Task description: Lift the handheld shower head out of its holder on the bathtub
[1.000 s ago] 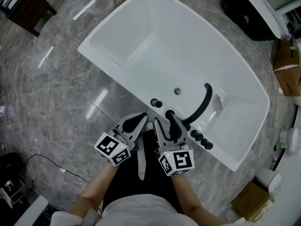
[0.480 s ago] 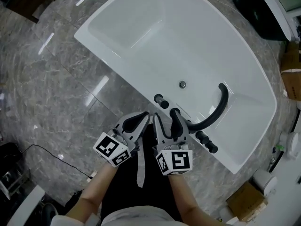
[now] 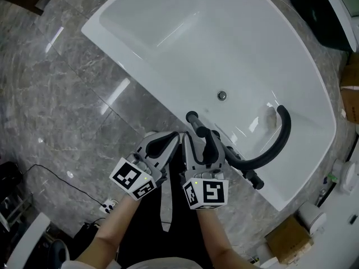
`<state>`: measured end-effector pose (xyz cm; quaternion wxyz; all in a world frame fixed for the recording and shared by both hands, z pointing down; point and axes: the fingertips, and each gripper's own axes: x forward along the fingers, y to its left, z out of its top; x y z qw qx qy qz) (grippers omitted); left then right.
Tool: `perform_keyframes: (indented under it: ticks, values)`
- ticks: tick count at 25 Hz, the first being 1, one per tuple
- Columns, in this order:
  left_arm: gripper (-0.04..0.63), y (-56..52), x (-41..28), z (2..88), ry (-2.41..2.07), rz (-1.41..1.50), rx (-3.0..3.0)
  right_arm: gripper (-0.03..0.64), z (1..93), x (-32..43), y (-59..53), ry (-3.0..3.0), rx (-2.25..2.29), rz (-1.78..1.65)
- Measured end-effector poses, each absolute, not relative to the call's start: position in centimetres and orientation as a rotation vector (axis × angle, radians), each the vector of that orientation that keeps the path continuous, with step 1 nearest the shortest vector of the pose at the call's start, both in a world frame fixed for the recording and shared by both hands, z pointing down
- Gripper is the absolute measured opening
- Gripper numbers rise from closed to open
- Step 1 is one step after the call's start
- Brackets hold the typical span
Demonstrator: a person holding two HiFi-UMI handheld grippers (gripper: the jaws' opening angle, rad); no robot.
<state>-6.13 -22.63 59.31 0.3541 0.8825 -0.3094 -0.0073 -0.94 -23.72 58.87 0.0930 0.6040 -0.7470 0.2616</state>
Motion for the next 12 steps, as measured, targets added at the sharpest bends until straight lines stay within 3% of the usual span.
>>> perform_keyframes:
  ticks: [12]
  values:
    - [0.012,-23.7,-6.5,64.9,-0.804,0.052,2.26,0.225,63.9,-0.5,-25.8,-2.154,1.818,0.783]
